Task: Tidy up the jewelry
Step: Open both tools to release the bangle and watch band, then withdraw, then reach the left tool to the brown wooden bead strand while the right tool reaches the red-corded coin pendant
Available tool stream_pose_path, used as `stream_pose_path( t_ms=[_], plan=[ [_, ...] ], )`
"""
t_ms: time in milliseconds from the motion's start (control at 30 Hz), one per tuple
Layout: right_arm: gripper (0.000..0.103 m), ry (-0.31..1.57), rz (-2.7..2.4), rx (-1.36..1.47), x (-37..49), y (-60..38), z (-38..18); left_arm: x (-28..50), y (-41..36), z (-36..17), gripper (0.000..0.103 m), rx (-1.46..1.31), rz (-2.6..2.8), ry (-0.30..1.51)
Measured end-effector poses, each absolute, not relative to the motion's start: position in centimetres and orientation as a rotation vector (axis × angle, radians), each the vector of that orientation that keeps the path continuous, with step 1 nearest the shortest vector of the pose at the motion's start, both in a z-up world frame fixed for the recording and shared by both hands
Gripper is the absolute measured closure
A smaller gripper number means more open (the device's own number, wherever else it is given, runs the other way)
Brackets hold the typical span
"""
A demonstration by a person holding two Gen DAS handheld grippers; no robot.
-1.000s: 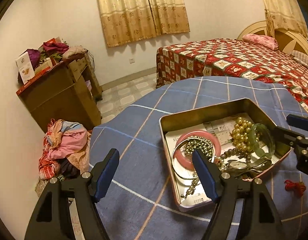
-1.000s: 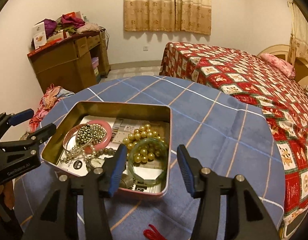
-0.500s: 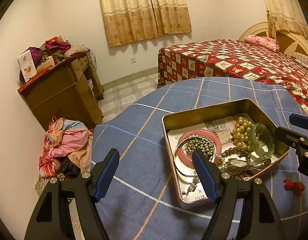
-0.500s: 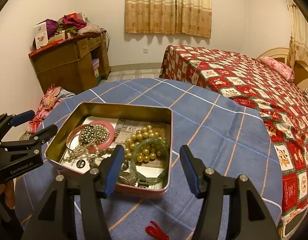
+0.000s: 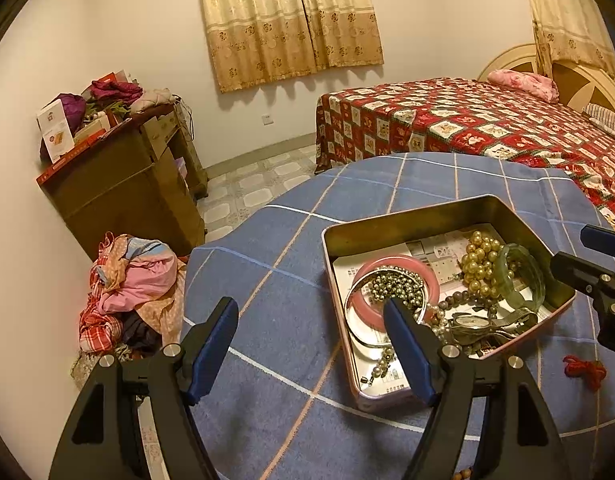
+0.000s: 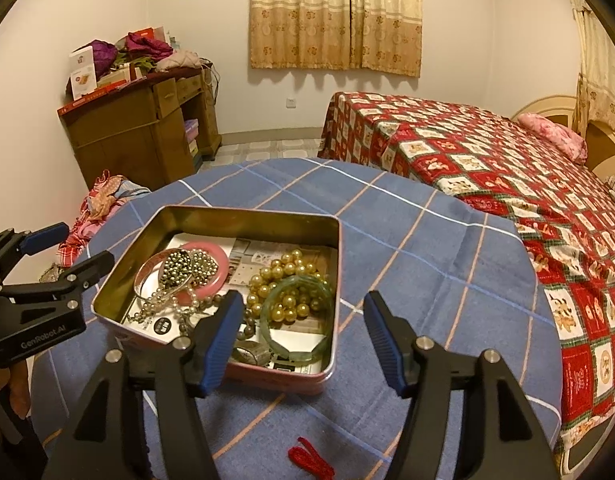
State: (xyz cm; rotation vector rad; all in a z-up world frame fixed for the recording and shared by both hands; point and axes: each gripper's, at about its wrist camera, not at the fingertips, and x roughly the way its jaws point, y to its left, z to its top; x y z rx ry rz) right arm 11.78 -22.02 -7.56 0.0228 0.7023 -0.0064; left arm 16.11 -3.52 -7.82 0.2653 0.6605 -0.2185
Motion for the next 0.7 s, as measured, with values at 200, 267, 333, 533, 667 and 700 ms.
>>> stream_pose_path(
  t_ms=[200, 267, 333, 533, 667, 700],
  plan=[
    [0.037, 0.694, -0.009, 0.03, 10.8, -22.2, -7.3, 15.3, -3.5, -7.8, 0.028, 0.262, -0.217, 0.66],
    [0.037, 0.693, -0.007, 0.036, 10.4, -22.2, -7.3, 15.1, -3.5, -7.8, 0.028, 0.26, -0.217, 0.663],
    [0.035, 0.69, -0.007, 0.035, 9.8, -22.2, -7.5, 14.5, -3.5, -7.8, 0.028, 0.256, -0.217, 0.667],
    [0.033, 0.695, -0.041, 0.025, 7.1, -22.6, -8.3, 11.3, -3.0, -8.1, 0.028, 0.236, -0.202, 0.695],
    [0.031, 0.711, -0.074, 0.03, 4.5, -23.3, -9.4, 8.1, -2.8, -9.2, 0.028, 0.216, -0.208, 0.748],
    [0.031, 0.714, -0.086, 0.027, 3.9, -23.5, -9.7, 7.4, -2.9, -9.4, 0.028, 0.223, -0.209, 0.755]
  ],
)
